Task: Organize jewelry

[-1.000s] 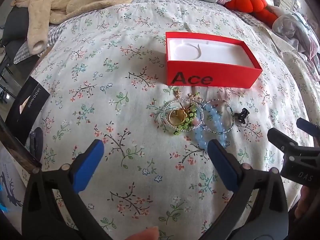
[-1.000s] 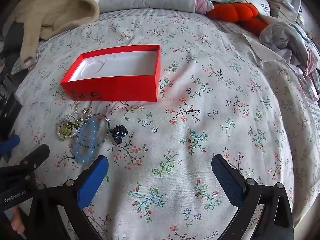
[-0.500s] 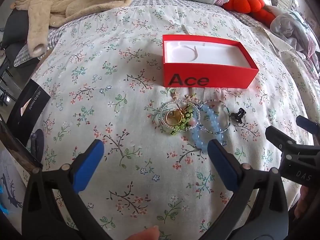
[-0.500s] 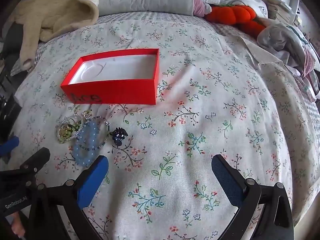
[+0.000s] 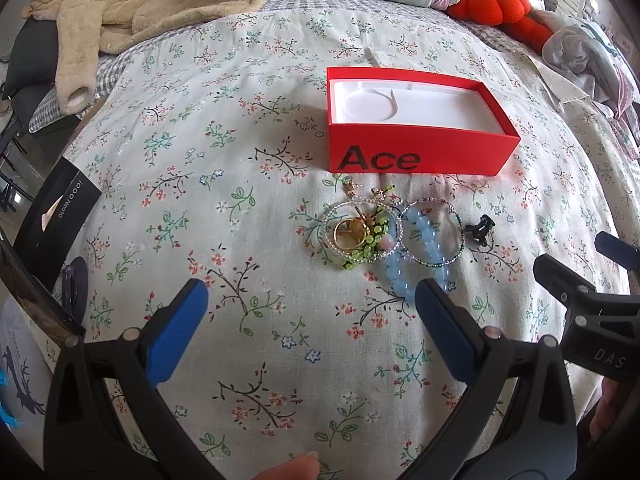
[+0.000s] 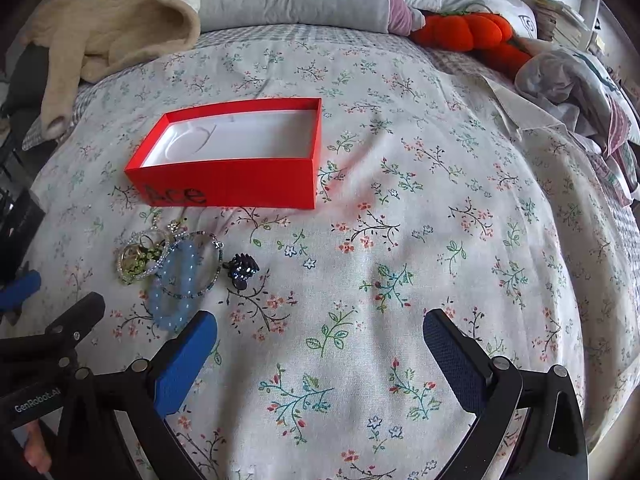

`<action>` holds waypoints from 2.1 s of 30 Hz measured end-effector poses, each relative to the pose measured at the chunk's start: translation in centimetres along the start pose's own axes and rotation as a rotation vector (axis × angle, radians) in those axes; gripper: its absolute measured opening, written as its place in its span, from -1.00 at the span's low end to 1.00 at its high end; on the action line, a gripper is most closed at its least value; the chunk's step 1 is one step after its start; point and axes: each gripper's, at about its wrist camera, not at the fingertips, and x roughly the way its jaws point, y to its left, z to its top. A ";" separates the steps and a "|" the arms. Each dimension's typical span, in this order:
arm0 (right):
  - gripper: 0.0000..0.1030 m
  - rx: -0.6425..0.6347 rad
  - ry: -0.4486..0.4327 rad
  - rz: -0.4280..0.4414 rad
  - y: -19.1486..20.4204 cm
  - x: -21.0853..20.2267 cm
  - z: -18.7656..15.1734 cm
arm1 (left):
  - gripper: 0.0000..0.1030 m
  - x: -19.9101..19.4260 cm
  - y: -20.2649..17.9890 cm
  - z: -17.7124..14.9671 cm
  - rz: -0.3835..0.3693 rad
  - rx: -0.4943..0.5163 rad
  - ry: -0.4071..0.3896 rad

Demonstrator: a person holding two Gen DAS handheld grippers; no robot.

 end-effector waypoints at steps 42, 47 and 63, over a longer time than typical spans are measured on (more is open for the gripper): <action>1.00 -0.001 -0.003 -0.002 0.0 0.0 -0.1 | 1.00 -0.6 0.3 0.1 -0.018 -0.010 -0.021; 1.00 -0.001 -0.002 -0.003 0.0 0.0 0.0 | 1.00 -0.6 0.3 0.1 -0.017 -0.011 -0.021; 1.00 -0.002 0.000 -0.002 -0.1 0.0 0.0 | 1.00 -0.6 0.2 0.1 -0.020 -0.008 -0.018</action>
